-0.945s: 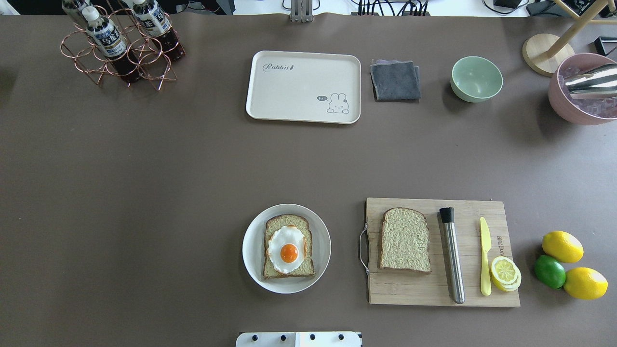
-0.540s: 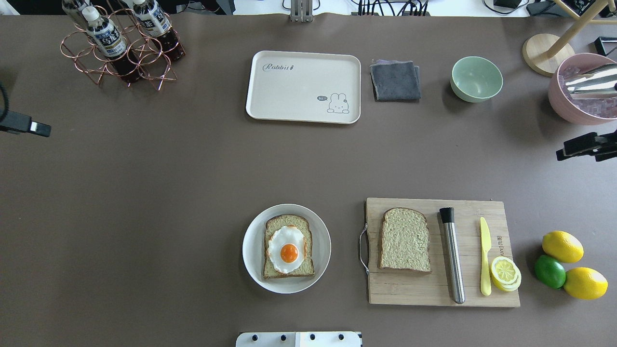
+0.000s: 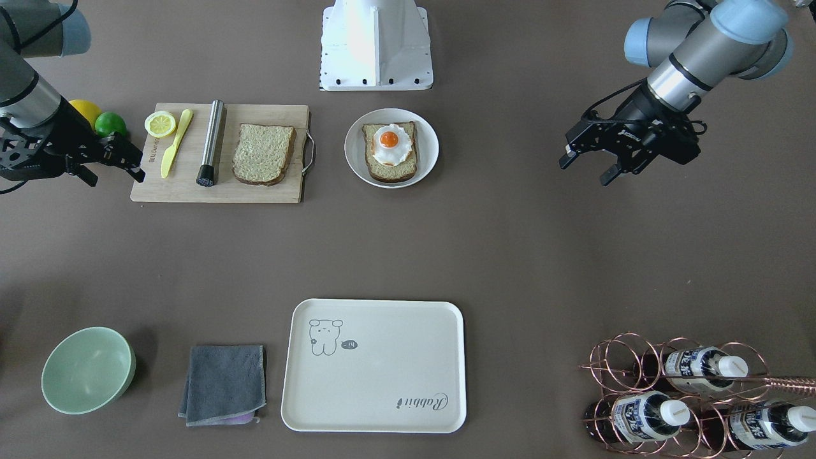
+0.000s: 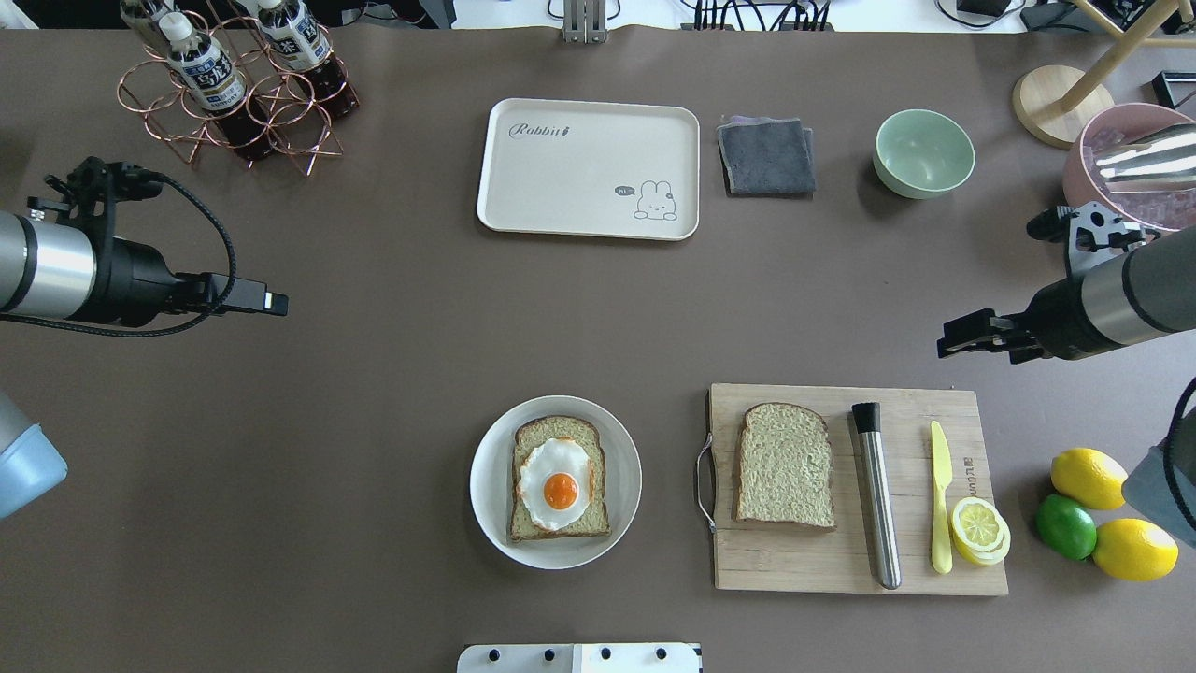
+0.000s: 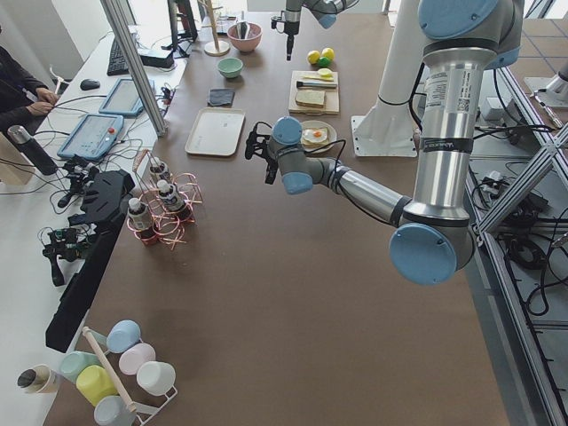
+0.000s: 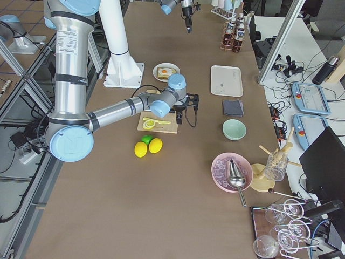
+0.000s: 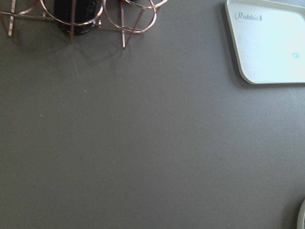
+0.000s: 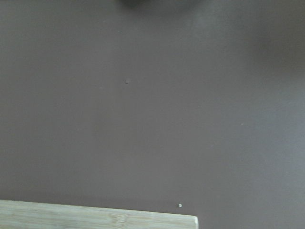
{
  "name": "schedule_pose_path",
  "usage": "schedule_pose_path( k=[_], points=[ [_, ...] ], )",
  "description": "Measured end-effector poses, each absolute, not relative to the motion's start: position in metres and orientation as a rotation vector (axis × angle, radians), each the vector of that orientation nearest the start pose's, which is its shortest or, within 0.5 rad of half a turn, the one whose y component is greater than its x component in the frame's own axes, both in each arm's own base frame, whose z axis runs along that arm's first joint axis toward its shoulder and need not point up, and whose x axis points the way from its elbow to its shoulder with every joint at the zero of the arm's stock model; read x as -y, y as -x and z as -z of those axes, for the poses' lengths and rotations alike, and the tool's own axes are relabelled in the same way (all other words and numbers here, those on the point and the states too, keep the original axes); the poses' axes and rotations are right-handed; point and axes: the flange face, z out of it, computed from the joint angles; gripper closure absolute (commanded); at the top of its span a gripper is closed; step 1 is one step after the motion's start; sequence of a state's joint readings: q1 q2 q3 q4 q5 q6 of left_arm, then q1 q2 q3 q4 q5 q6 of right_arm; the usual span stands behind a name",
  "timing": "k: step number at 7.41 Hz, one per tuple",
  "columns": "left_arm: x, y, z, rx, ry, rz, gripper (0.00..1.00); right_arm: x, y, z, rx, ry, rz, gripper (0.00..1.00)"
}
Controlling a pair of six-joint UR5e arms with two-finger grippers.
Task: Make sandwich and place on tray
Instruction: 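Move the right gripper over the board's bread slice while the left arm moves in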
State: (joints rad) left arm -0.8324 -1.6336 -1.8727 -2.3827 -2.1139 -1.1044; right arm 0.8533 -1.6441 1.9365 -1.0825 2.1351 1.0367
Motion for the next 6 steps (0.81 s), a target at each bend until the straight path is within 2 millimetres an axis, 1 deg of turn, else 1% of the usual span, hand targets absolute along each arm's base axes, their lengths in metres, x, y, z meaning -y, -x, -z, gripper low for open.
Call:
schedule_pose_path(
  k=[1,2,3,4,5,6],
  points=[
    [0.426,-0.304,-0.38,-1.201,-0.316,0.005,0.02,0.406,0.283,-0.442,0.944,-0.061,-0.096,0.08],
    [0.424,-0.312,-0.377,-1.203,-0.319,0.007,0.02,0.402,0.311,-0.424,0.95,-0.045,-0.121,0.09],
    [0.423,-0.315,-0.376,-1.203,-0.319,0.008,0.02,0.394,0.336,-0.412,0.944,-0.035,-0.138,0.09],
    [0.423,-0.317,-0.376,-1.202,-0.32,0.009,0.02,0.382,0.356,-0.404,0.938,-0.03,-0.147,0.09],
    [0.423,-0.317,-0.376,-1.201,-0.321,0.009,0.02,0.368,0.371,-0.397,0.939,-0.029,-0.148,0.09],
    [0.423,-0.317,-0.376,-1.201,-0.321,0.009,0.02,0.356,0.38,-0.39,0.945,-0.029,-0.145,0.09]
  ],
)
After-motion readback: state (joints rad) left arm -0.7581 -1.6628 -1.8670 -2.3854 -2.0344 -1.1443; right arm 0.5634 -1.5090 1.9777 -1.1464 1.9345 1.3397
